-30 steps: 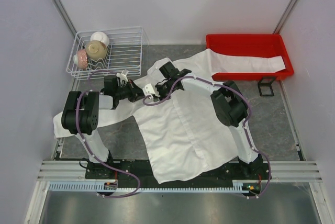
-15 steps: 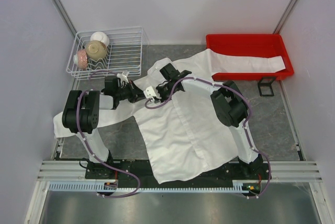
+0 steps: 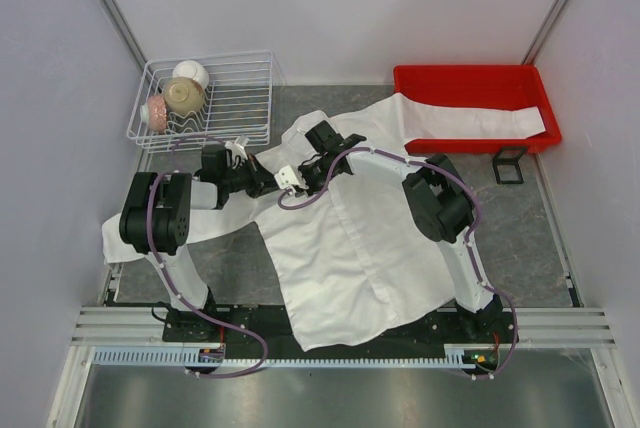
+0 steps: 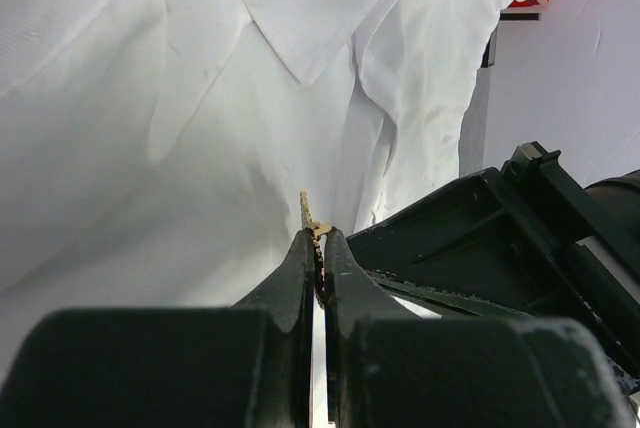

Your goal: Pin the brooch onto the clothing

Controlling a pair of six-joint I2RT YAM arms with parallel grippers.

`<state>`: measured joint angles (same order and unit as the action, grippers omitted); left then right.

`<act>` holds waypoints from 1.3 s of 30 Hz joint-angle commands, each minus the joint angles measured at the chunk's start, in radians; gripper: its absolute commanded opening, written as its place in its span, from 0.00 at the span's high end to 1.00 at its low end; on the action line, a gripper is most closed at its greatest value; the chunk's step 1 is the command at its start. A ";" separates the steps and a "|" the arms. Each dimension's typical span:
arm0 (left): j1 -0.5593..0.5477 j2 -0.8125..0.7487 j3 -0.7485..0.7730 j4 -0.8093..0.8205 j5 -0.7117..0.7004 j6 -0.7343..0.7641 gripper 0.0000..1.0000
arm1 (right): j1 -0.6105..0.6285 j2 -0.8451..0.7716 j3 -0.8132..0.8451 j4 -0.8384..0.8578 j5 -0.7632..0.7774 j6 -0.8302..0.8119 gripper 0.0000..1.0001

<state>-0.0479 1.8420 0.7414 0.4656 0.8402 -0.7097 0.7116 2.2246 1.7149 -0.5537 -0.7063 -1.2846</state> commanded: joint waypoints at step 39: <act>-0.021 -0.018 0.061 -0.065 -0.027 0.113 0.98 | 0.006 -0.071 -0.008 -0.018 -0.045 -0.061 1.00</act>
<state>-0.0681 1.8431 0.7856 0.3901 0.8124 -0.6453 0.7116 2.2055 1.6997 -0.5621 -0.7067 -1.3178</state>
